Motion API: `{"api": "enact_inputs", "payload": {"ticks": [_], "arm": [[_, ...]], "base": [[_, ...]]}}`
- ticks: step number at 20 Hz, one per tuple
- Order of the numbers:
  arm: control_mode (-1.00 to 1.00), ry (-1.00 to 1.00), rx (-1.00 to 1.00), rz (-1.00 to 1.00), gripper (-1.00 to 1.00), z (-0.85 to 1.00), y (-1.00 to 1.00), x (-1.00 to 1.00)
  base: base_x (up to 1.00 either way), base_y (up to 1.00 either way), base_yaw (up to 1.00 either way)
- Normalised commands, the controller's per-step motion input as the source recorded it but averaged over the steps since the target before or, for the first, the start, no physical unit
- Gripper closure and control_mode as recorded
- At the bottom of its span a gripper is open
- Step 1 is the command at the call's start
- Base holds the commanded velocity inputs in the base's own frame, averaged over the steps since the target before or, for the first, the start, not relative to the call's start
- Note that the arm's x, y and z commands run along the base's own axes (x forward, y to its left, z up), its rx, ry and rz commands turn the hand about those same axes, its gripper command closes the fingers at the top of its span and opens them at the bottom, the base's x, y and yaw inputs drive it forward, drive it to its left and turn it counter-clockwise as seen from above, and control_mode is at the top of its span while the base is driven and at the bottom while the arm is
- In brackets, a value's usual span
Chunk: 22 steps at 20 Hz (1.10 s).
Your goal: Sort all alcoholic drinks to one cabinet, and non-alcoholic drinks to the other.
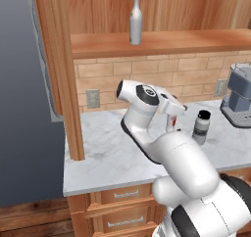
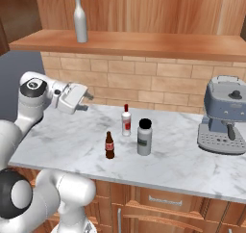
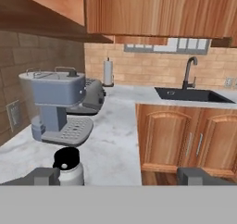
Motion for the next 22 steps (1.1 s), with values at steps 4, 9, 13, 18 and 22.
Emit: {"api": "enact_inputs", "payload": {"ticks": [4,9,13,18,22], "arm": [[-1.00,0.00,0.00,-0.06,-1.00,-0.15,0.00,0.18],[-1.00,0.00,0.00,-0.04,-1.00,-0.12,0.00,0.13],[-1.00,0.02,0.00,0.00,-1.00,-0.13,0.00,0.17],[-1.00,0.04,0.00,0.04,-1.00,-0.20,-0.05,0.16],[-1.00,0.04,0.03,0.13,-1.00,-0.23,-0.11,0.14]], "base": [[0.00,0.00,0.00],[0.00,0.00,0.00],[0.00,0.00,0.00],[0.00,0.00,0.00],[0.00,0.00,0.00]]}}
